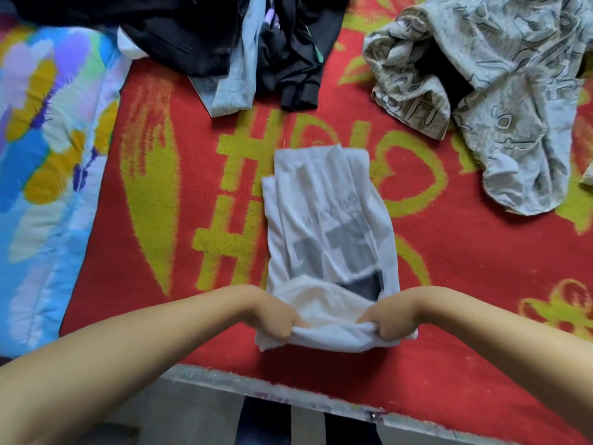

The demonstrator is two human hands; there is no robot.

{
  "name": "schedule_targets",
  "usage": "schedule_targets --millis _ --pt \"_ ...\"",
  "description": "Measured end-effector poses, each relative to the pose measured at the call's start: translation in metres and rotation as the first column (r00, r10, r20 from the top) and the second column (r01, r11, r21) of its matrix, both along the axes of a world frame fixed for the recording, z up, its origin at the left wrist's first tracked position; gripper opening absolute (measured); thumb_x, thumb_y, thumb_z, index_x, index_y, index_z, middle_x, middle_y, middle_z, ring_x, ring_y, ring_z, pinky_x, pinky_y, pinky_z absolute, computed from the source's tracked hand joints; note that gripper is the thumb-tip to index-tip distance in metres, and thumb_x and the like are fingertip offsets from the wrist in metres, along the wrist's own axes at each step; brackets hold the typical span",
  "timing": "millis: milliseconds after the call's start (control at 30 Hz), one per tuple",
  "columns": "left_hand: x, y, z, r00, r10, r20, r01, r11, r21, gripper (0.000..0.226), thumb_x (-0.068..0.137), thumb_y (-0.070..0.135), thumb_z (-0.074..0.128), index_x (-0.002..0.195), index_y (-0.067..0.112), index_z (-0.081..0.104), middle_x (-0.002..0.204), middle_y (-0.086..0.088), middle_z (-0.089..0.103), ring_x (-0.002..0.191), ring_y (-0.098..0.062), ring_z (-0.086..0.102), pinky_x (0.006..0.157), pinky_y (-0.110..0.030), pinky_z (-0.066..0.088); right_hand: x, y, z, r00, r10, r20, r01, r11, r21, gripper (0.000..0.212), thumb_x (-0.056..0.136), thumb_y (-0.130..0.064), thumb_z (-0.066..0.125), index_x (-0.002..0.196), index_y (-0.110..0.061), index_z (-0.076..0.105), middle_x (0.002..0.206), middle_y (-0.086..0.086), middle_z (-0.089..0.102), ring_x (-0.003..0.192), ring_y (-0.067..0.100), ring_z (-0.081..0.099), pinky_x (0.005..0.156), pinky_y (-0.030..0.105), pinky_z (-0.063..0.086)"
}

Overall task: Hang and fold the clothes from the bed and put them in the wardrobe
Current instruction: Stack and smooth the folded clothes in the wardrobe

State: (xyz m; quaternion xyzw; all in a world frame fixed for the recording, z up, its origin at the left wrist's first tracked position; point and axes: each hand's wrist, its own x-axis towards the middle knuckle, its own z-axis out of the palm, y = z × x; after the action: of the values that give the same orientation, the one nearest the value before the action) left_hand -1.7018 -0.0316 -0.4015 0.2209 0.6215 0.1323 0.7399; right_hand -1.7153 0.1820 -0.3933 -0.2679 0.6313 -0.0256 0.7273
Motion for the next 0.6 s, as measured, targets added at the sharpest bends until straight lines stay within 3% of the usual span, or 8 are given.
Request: schedule_targets --millis 100,167,233,333,400,467,533,600 --pt "-0.009 -0.008 0.0 0.994 0.085 0.062 -0.084 0.996 -0.019 0.026 0.08 -0.004 0.034 0.091 0.013 0.052 0.079 0.0 0.049 0.068 -0.012 0.045 0.056 -0.021 0.036 -0.009 0.01 0.0 0.987 -0.158 -0.031 0.156 0.987 -0.043 0.027 0.076 0.003 0.042 0.078 -0.023 0.049 0.082 0.002 0.054 0.078 0.016 0.051 0.062 0.026 0.041" --pt "-0.03 -0.016 -0.01 0.975 0.212 -0.066 -0.214 0.976 -0.034 0.022 0.076 0.001 0.038 0.08 0.015 0.054 0.077 -0.002 0.052 0.067 -0.014 0.048 0.054 -0.022 0.037 -0.026 0.019 -0.01 0.933 -0.297 -0.203 0.286 0.955 -0.08 0.019 0.08 -0.002 0.048 0.077 -0.02 0.05 0.077 -0.001 0.054 0.078 0.017 0.05 0.064 0.028 0.037" --pt "-0.051 -0.023 -0.023 0.883 0.358 -0.304 -0.379 0.925 -0.009 0.022 0.08 0.0 0.042 0.069 0.017 0.053 0.072 -0.001 0.054 0.068 -0.015 0.048 0.052 -0.02 0.035 -0.041 0.027 -0.026 0.799 -0.45 -0.398 0.434 0.891 -0.135 0.01 0.085 -0.008 0.051 0.081 -0.017 0.052 0.078 0.001 0.058 0.08 0.023 0.055 0.064 0.03 0.038" --pt "-0.061 -0.024 -0.044 0.516 0.524 -0.677 -0.601 0.785 0.15 0.017 0.088 0.006 0.048 0.078 0.016 0.056 0.085 -0.008 0.065 0.084 -0.026 0.057 0.063 -0.028 0.042 -0.041 0.03 -0.047 0.482 -0.579 -0.658 0.571 0.777 -0.265 0.021 0.09 -0.014 0.051 0.11 -0.01 0.057 0.105 0.014 0.062 0.097 0.034 0.058 0.073 0.038 0.045" --pt "-0.048 -0.019 -0.052 0.27 0.443 -0.855 -0.65 0.739 0.178 0.014 0.091 0.012 0.049 0.1 0.013 0.059 0.105 -0.013 0.062 0.101 -0.033 0.056 0.077 -0.038 0.042 -0.029 0.029 -0.05 0.171 -0.677 -0.716 0.587 0.654 -0.477 0.032 0.09 -0.012 0.055 0.122 -0.009 0.055 0.118 0.017 0.057 0.107 0.037 0.053 0.083 0.044 0.045" --pt "-0.025 -0.012 -0.058 0.121 0.254 -0.96 -0.561 0.815 0.145 0.035 0.089 0.019 0.051 0.124 0.014 0.055 0.12 -0.012 0.056 0.115 -0.034 0.052 0.097 -0.046 0.038 -0.013 0.026 -0.048 -0.015 -0.668 -0.744 0.411 0.675 -0.613 0.043 0.085 -0.008 0.061 0.127 -0.003 0.055 0.126 0.021 0.054 0.114 0.041 0.052 0.093 0.05 0.044" --pt "0.003 -0.001 -0.059 0.002 0.191 -0.982 -0.322 0.929 0.18 0.057 0.086 0.037 0.05 0.137 0.011 0.05 0.137 -0.015 0.051 0.129 -0.033 0.048 0.105 -0.059 0.032 0.01 0.022 -0.052 0.069 -0.57 -0.819 0.11 0.82 -0.561 0.055 0.077 -0.019 0.069 0.128 -0.002 0.056 0.132 0.025 0.053 0.119 0.044 0.054 0.096 0.059 0.042" --pt "0.035 0.009 -0.065 0.084 0.193 -0.978 -0.073 0.98 0.187 0.075 0.081 0.055 0.051 0.144 0.015 0.041 0.149 -0.019 0.037 0.139 -0.032 0.034 0.102 -0.068 0.026 0.039 0.016 -0.059 0.246 -0.393 -0.886 -0.101 0.899 -0.427 0.079 0.066 -0.039 0.08 0.134 -0.01 0.055 0.141 0.022 0.047 0.127 0.043 0.048 0.094 0.068 0.038"
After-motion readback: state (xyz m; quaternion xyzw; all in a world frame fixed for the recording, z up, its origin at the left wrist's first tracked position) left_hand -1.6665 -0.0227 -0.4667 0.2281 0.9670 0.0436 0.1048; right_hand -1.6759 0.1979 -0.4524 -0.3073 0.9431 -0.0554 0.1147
